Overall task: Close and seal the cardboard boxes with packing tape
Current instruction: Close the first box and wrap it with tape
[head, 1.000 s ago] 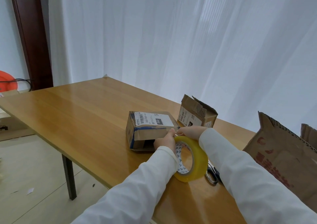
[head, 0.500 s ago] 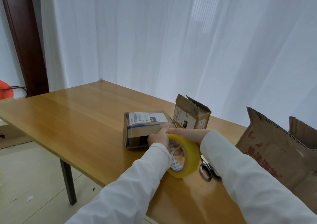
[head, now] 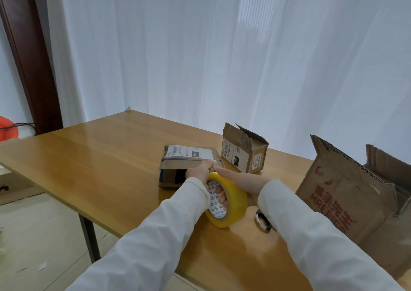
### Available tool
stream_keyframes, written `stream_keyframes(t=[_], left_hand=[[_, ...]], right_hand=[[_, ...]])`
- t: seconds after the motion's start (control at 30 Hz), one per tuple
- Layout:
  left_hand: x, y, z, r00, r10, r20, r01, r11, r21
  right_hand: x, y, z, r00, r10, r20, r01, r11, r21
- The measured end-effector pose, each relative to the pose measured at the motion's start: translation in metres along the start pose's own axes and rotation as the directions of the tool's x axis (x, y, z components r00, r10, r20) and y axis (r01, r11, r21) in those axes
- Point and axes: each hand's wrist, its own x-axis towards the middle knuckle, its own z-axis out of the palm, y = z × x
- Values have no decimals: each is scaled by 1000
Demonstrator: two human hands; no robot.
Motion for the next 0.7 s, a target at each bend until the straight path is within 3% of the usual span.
stream_keyframes(t=[0.27,0.53,0.57,0.63,0.7], left_hand=[[9,3,4,999,-27,-33,27,1000,-11],[18,-2,10,999,-16,-45,13,998,-61],[20,-3,9,999,-21,-25,19,997,-77],[23,-3,8,999,-23,39,27,994,-102],[25,-5,8,996,-11,92,21,993,-118]], right_hand=[[-1,14,9,966,-191,-175,150,963,-224],[-14,24,3,972,-230,-57,231,973,12],[-16,26,-4,971,-217,-99,219,976,8],[-22,30,-21,941,-172,-290,131,979,-156],[-25,39,-42,856,-126,-502,-129,887,-443]])
